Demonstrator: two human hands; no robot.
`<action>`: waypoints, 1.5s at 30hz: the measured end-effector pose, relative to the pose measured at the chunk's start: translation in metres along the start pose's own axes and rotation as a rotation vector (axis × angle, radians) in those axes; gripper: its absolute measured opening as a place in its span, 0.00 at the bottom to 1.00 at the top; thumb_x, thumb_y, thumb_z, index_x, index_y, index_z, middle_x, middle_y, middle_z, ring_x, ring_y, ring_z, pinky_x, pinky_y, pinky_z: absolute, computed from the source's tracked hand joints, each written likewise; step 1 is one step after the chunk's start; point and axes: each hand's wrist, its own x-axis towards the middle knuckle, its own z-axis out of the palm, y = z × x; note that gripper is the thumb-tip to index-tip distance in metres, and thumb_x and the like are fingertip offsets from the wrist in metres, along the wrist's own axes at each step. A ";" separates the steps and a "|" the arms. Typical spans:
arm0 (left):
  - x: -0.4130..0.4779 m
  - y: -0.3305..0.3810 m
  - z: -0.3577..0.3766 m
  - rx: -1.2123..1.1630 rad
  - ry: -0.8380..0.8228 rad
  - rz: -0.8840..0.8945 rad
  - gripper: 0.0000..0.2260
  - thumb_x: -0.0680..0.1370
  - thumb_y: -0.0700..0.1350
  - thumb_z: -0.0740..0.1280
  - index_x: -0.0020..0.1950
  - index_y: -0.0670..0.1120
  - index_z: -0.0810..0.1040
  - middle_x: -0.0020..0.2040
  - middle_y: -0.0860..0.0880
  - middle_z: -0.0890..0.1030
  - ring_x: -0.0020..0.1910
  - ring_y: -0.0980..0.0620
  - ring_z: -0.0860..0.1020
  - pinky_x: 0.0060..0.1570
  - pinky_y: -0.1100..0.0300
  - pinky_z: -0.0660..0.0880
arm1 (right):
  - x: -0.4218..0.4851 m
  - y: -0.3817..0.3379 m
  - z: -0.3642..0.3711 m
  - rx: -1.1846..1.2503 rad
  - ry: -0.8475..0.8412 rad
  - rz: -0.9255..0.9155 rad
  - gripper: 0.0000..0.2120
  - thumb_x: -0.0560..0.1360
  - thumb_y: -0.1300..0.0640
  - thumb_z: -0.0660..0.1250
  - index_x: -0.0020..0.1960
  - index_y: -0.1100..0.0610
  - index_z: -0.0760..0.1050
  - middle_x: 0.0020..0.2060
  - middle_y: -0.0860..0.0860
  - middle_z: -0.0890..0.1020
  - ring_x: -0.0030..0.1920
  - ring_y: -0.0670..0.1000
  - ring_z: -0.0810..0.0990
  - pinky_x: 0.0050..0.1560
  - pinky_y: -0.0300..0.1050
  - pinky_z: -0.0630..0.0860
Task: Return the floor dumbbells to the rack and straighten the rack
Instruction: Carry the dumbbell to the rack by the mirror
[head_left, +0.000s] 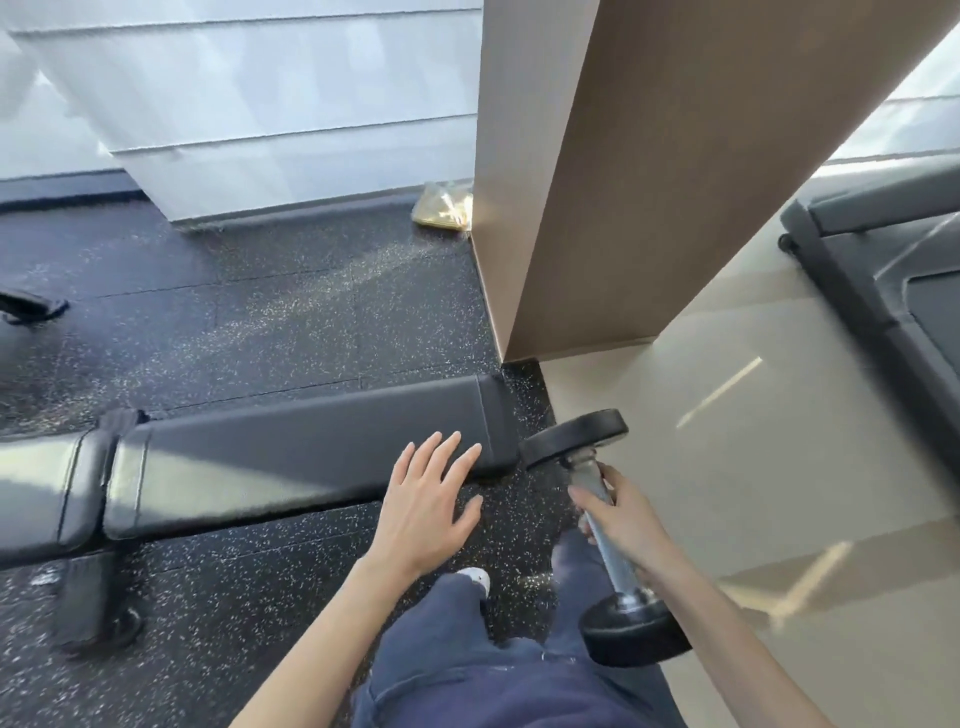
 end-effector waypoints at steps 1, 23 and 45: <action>0.007 0.005 0.004 -0.005 0.000 -0.026 0.25 0.75 0.57 0.56 0.70 0.50 0.70 0.68 0.45 0.72 0.69 0.43 0.68 0.70 0.47 0.58 | 0.011 -0.002 -0.008 -0.007 -0.019 -0.002 0.13 0.77 0.57 0.65 0.58 0.48 0.65 0.39 0.50 0.80 0.30 0.49 0.77 0.34 0.40 0.75; 0.207 0.188 0.041 -0.061 0.104 -0.494 0.24 0.72 0.54 0.59 0.67 0.49 0.73 0.67 0.45 0.74 0.66 0.42 0.71 0.66 0.48 0.59 | 0.253 -0.066 -0.241 -0.353 -0.354 -0.098 0.16 0.76 0.61 0.64 0.63 0.57 0.66 0.37 0.53 0.76 0.29 0.51 0.73 0.30 0.39 0.72; 0.285 0.093 -0.023 0.047 0.291 -0.736 0.25 0.73 0.53 0.59 0.68 0.47 0.72 0.69 0.43 0.71 0.68 0.42 0.69 0.67 0.45 0.59 | 0.365 -0.207 -0.144 -0.441 -0.676 -0.178 0.11 0.76 0.62 0.64 0.57 0.59 0.70 0.33 0.53 0.75 0.26 0.48 0.73 0.26 0.40 0.71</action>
